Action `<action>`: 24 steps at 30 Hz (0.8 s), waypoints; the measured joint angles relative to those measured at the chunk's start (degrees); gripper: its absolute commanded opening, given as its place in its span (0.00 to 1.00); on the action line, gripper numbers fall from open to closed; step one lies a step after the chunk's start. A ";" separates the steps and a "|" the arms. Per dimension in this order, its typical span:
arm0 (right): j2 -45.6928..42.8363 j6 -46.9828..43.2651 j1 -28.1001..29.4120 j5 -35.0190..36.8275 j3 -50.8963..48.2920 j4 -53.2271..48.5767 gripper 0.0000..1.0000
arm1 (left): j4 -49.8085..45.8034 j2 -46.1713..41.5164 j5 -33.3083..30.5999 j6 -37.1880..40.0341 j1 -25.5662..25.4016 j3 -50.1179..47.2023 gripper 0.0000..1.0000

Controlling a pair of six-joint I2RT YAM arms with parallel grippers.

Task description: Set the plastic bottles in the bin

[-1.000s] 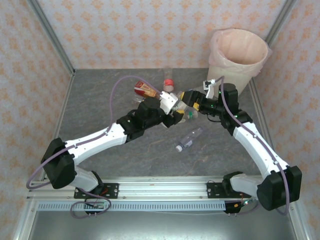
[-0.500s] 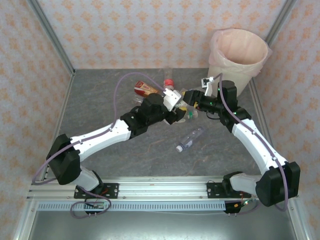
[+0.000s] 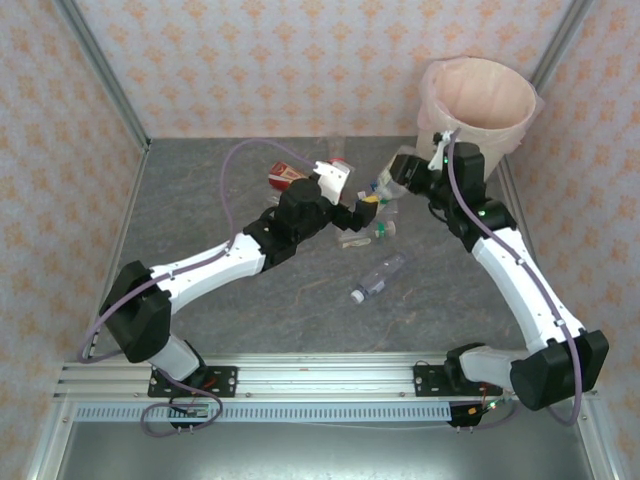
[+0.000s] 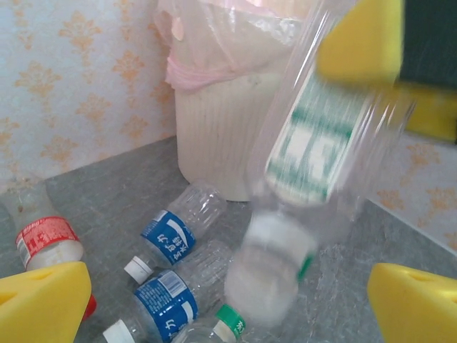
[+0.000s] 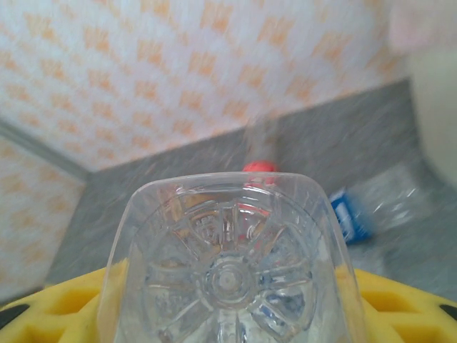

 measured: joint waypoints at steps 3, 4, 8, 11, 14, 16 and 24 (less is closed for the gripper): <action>1.36 -3.61 -0.13 6.03 4.00 0.96 0.42 | 0.22 -1.38 -2.71 -4.37 0.02 -4.11 1.00; 1.75 -4.61 -0.31 7.58 4.96 1.42 0.42 | 0.00 -1.79 -3.54 -5.46 0.02 -5.20 1.00; 4.44 -8.68 -1.42 12.66 9.25 4.17 0.42 | -2.25 -4.04 -7.08 -9.94 0.02 -8.96 1.00; 6.54 -10.51 -3.10 14.88 11.65 7.08 0.41 | -3.93 -5.84 -9.42 -12.13 0.02 -10.12 1.00; 8.72 -11.10 -5.46 16.04 13.77 10.23 0.41 | -5.18 -7.58 -11.32 -13.29 0.02 -10.49 1.00; 10.58 -11.08 -7.39 16.68 15.65 12.04 0.41 | -5.44 -8.48 -12.37 -13.75 0.02 -10.73 1.00; 18.97 -9.07 -14.14 18.71 23.52 17.07 0.42 | -5.88 -8.94 -14.19 -14.56 0.02 -12.22 1.00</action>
